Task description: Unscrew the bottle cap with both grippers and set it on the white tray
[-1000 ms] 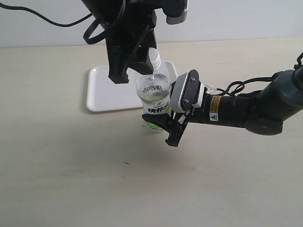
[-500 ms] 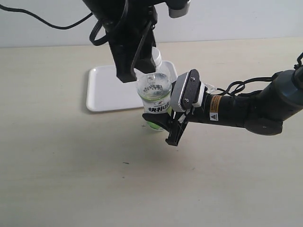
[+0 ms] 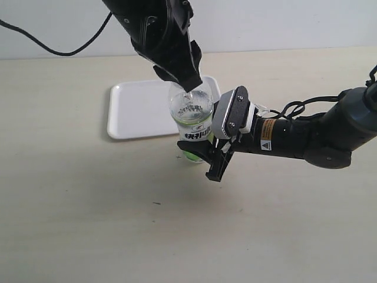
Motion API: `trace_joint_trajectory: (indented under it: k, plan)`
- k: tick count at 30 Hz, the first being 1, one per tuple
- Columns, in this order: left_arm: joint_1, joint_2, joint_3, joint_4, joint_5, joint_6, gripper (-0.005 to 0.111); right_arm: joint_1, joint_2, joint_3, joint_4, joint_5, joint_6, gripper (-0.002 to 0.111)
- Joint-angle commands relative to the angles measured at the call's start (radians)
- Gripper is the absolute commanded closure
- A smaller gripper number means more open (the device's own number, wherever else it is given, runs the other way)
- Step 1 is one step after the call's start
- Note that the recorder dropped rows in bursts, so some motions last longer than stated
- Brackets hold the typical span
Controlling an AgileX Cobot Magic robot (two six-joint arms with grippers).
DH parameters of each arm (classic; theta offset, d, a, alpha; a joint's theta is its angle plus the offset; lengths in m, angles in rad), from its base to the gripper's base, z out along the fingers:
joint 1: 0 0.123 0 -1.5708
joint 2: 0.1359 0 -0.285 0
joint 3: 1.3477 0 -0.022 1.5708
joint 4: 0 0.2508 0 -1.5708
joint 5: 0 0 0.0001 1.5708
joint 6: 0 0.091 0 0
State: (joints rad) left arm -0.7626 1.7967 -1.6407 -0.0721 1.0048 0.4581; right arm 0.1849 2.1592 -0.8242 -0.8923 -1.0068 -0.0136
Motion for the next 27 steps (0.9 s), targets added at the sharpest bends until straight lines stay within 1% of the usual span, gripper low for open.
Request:
trace_joint_trajectory:
  k: [1,7,16,18,19,20,21,22,23,27]
  plan:
    - [-0.004,-0.006,-0.003,-0.021,-0.019,-0.189,0.107,0.002,0.004,-0.001,0.018,0.070,-0.010,0.108]
    - [-0.004,-0.006,-0.003,-0.021,-0.007,-0.313,0.107,0.002,0.004,-0.001,0.018,0.070,-0.010,0.108]
    - [-0.004,-0.006,-0.003,-0.020,-0.020,-0.309,0.106,0.002,0.004,-0.001,0.018,0.070,-0.010,0.108]
    - [-0.004,-0.006,-0.003,-0.020,-0.031,-0.309,0.093,0.002,0.004,-0.001,0.018,0.070,-0.010,0.108]
    - [-0.004,-0.006,-0.003,-0.020,-0.034,-0.309,0.078,0.002,0.004,-0.001,0.018,0.070,-0.010,0.108]
    - [-0.004,-0.006,-0.003,-0.020,-0.034,-0.309,0.073,0.002,0.004,-0.001,0.018,0.070,-0.010,0.108]
    - [-0.004,-0.006,-0.003,-0.020,-0.034,-0.309,0.061,0.002,0.004,-0.001,0.018,0.072,-0.010,0.108]
    - [-0.004,-0.006,-0.003,-0.020,-0.034,-0.307,0.056,0.002,0.004,-0.001,0.018,0.072,-0.010,0.108]
    - [-0.004,-0.006,-0.003,-0.020,-0.034,-0.301,0.053,0.002,0.004,-0.001,0.018,0.072,-0.010,0.108]
    - [-0.004,-0.006,-0.003,-0.020,-0.034,-0.294,0.045,0.002,0.004,-0.001,0.018,0.072,-0.010,0.108]
